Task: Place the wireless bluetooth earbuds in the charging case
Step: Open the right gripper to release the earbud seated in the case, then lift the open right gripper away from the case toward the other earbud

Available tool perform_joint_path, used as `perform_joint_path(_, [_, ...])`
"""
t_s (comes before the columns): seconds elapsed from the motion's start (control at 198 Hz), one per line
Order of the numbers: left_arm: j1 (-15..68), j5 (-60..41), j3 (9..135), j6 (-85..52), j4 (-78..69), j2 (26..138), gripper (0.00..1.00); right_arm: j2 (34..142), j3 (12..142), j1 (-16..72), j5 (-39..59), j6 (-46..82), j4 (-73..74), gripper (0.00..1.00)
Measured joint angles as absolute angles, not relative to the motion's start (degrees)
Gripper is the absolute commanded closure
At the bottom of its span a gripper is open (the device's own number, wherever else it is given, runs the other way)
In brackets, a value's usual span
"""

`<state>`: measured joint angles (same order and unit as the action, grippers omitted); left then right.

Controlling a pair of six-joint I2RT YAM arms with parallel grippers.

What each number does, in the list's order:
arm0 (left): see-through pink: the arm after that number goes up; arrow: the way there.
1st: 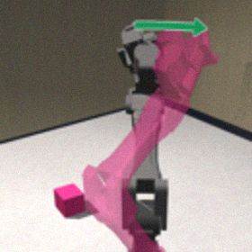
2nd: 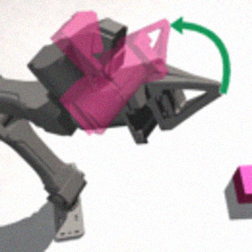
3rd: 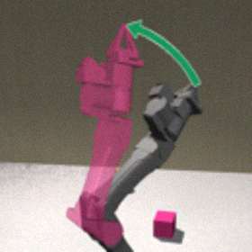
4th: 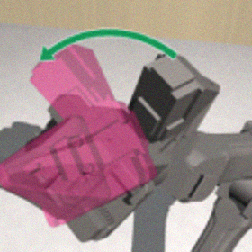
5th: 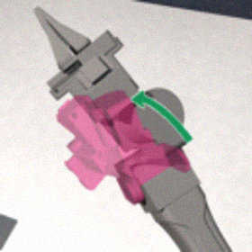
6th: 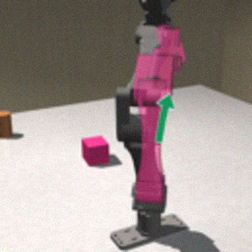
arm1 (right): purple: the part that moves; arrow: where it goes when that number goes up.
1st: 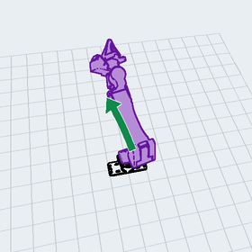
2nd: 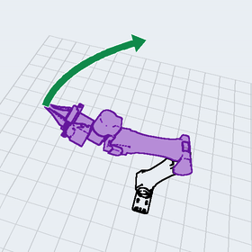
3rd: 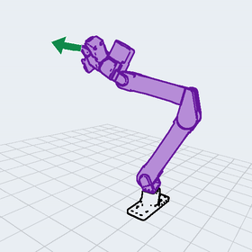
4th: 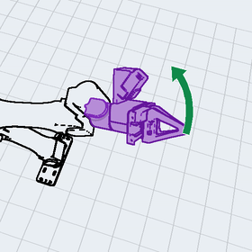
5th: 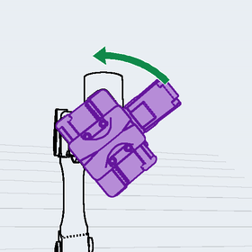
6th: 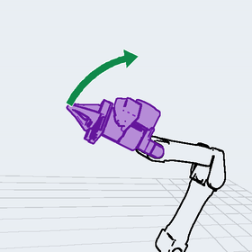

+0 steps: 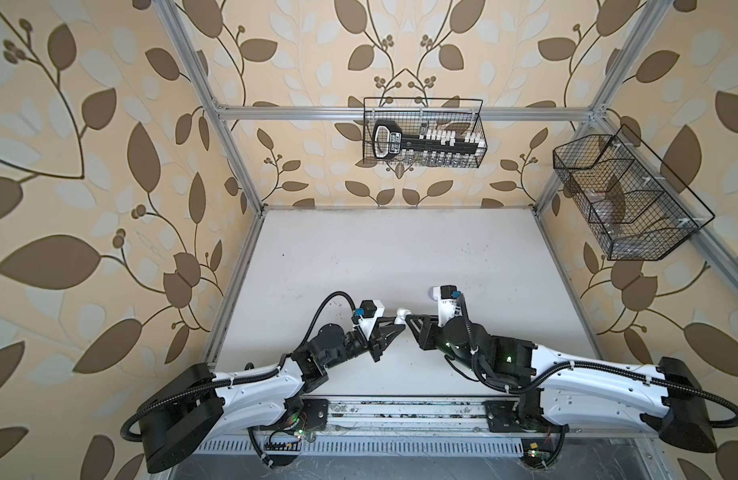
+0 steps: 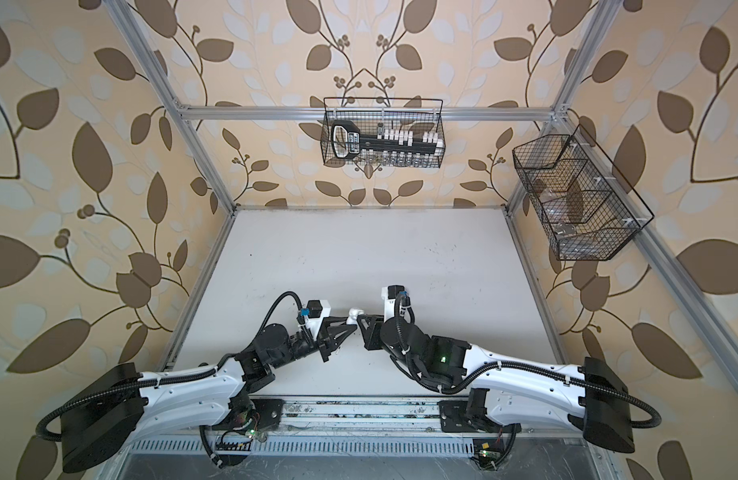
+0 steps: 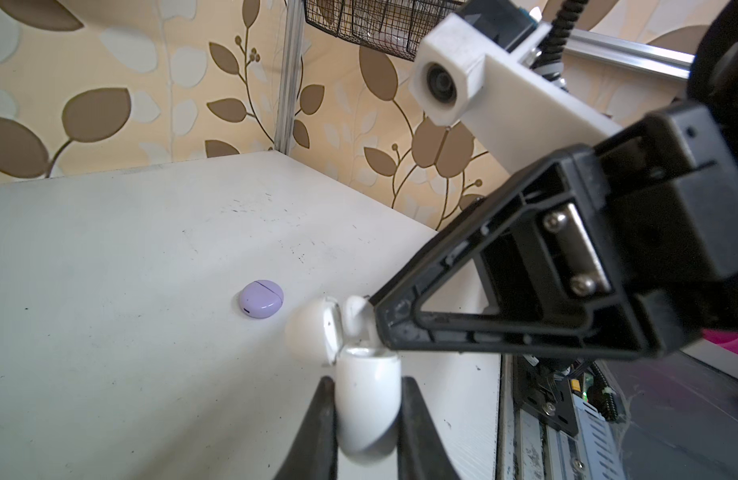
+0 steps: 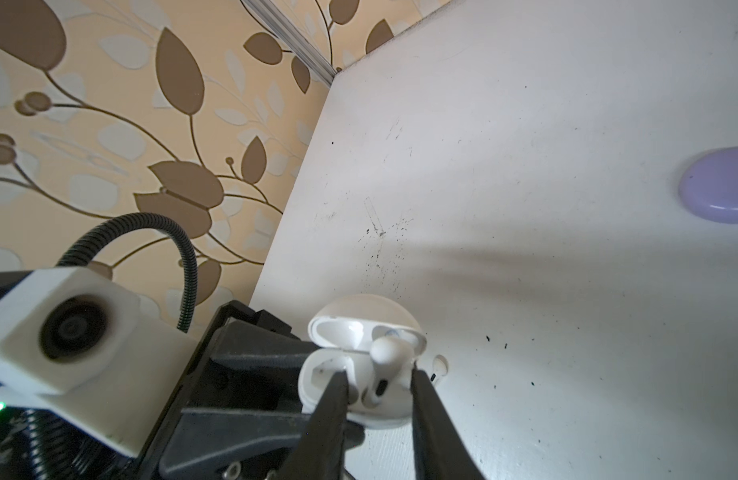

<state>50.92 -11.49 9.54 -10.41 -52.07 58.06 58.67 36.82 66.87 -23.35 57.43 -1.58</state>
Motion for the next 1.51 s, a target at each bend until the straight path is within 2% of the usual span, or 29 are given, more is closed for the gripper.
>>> perform_joint_path(0.373, [50.9, -11.5, 9.5, -10.4, -52.7, 57.9, 0.96, 57.8, 38.3, 66.8, -23.3, 56.9, -4.9, 0.70])
perform_joint_path(0.711, [50.9, -11.6, 9.5, -10.4, -53.1, 57.8, 0.96, 54.2, 38.4, 62.6, -22.3, 55.4, -5.5, 0.69])
perform_joint_path(1.069, [50.9, -12.1, 9.5, -10.4, -53.4, 57.8, 0.96, 57.4, 38.5, 57.6, -18.0, 53.7, -4.8, 0.72])
perform_joint_path(1.512, [50.9, -13.4, 9.5, -10.4, -53.4, 57.8, 0.97, 60.5, 38.9, 56.7, -14.5, 52.4, -2.8, 0.73])
